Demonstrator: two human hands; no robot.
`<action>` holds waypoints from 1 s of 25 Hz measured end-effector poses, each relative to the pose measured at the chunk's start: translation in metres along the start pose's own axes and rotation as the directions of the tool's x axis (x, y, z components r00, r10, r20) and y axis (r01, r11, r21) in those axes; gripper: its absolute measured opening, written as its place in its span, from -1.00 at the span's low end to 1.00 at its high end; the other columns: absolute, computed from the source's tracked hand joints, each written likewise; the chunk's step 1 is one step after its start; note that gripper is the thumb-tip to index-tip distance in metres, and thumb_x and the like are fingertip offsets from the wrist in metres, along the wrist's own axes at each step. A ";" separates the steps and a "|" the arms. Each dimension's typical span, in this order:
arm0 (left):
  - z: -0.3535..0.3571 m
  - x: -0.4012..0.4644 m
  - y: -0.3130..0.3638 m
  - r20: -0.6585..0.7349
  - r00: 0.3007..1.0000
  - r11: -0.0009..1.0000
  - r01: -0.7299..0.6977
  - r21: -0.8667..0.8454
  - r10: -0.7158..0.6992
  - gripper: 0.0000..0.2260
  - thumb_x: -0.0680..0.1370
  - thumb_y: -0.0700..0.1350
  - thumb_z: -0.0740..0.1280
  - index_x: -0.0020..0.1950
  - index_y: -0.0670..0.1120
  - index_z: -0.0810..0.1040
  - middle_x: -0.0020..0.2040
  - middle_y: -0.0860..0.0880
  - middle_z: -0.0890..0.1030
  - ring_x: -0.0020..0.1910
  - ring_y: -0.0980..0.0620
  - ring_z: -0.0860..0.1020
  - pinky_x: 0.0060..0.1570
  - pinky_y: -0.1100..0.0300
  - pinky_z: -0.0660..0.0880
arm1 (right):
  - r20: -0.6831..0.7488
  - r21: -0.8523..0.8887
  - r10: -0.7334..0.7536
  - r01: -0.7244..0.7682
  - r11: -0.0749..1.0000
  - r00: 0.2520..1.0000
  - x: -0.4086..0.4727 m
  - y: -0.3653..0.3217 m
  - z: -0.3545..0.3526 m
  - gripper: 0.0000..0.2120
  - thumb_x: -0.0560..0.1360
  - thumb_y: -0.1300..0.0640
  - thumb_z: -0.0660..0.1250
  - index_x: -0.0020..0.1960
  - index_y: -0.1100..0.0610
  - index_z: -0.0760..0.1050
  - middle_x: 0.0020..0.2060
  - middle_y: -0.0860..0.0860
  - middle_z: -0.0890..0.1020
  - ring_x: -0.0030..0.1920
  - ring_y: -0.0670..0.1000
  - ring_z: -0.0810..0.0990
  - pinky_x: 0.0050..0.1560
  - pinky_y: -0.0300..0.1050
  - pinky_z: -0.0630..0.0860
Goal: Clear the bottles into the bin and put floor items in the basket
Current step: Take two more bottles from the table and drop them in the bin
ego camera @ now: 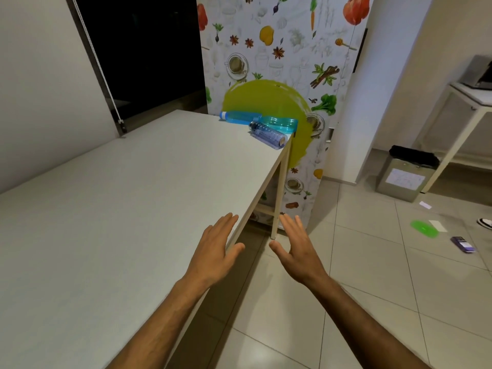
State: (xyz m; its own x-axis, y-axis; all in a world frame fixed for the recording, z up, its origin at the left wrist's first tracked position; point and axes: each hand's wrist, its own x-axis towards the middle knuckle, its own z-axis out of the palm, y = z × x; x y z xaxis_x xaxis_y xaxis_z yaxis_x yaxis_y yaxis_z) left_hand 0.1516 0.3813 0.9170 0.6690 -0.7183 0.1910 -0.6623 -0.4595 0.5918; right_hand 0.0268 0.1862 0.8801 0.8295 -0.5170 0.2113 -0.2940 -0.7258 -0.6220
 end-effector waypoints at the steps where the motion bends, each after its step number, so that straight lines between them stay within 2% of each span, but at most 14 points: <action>1: 0.005 0.013 0.002 0.003 1.000 1.000 -0.007 -0.005 0.007 -0.40 0.62 0.19 0.23 0.62 0.19 0.08 0.64 0.16 0.06 0.61 0.11 0.05 0.49 0.18 -0.09 | 0.002 0.001 -0.006 0.006 1.000 1.000 0.011 0.007 -0.002 -0.31 0.60 -0.21 0.21 0.63 -0.11 0.00 0.62 -0.17 0.03 0.60 -0.14 -0.18 0.54 0.04 0.02; 7: 0.037 0.109 -0.013 0.052 0.998 1.000 0.019 0.005 -0.020 -0.39 0.62 0.22 0.22 0.61 0.22 0.06 0.64 0.17 0.04 0.61 0.11 0.05 0.52 0.13 -0.03 | 0.018 0.024 0.042 -0.042 0.999 0.999 0.085 0.054 0.000 -0.30 0.61 -0.19 0.22 0.63 -0.12 -0.02 0.61 -0.19 0.00 0.59 -0.18 -0.20 0.57 0.05 0.04; 12: 0.062 0.217 -0.028 0.072 0.997 0.999 -0.041 -0.007 0.042 -0.39 0.62 0.19 0.25 0.61 0.20 0.09 0.63 0.15 0.07 0.60 0.08 0.09 0.56 0.02 0.11 | 0.010 0.021 0.080 -0.081 0.997 0.997 0.163 0.088 -0.001 -0.31 0.61 -0.16 0.24 0.63 -0.12 -0.02 0.61 -0.17 0.02 0.60 -0.16 -0.18 0.59 0.09 0.08; 17: 0.075 0.318 -0.035 0.089 0.990 0.994 -0.107 -0.009 0.107 -0.40 0.63 0.17 0.26 0.62 0.17 0.10 0.63 0.13 0.11 0.60 0.05 0.13 0.51 0.07 0.12 | -0.047 0.057 0.126 -0.124 0.991 0.991 0.244 0.118 -0.020 -0.31 0.62 -0.11 0.26 0.63 -0.09 -0.01 0.60 -0.20 0.03 0.60 -0.16 -0.17 0.57 0.02 0.05; 21: 0.091 0.374 -0.045 0.111 0.991 0.996 -0.075 -0.044 0.079 -0.40 0.62 0.18 0.26 0.61 0.21 0.11 0.62 0.17 0.12 0.58 0.07 0.14 0.48 0.08 0.17 | -0.035 0.090 0.166 -0.162 0.983 0.986 0.295 0.146 -0.018 -0.30 0.61 -0.11 0.27 0.63 -0.10 -0.01 0.59 -0.23 0.01 0.59 -0.18 -0.16 0.57 -0.01 0.04; 25: 0.116 0.423 -0.051 0.103 0.994 0.999 -0.017 -0.041 0.021 -0.41 0.62 0.17 0.26 0.61 0.21 0.12 0.62 0.17 0.13 0.58 0.07 0.16 0.44 0.15 0.15 | 0.041 0.086 0.176 -0.179 0.980 0.984 0.347 0.184 -0.017 -0.30 0.62 -0.11 0.27 0.63 -0.11 -0.02 0.60 -0.21 0.01 0.59 -0.18 -0.17 0.59 0.03 0.04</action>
State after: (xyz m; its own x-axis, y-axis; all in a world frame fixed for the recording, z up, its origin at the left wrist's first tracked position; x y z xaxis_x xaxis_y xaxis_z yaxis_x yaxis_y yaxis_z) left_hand 0.4295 0.0397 0.8767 0.6168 -0.7777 0.1216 -0.6589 -0.4256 0.6202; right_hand 0.2526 -0.1345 0.8515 0.7835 -0.6177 0.0674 -0.3958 -0.5797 -0.7123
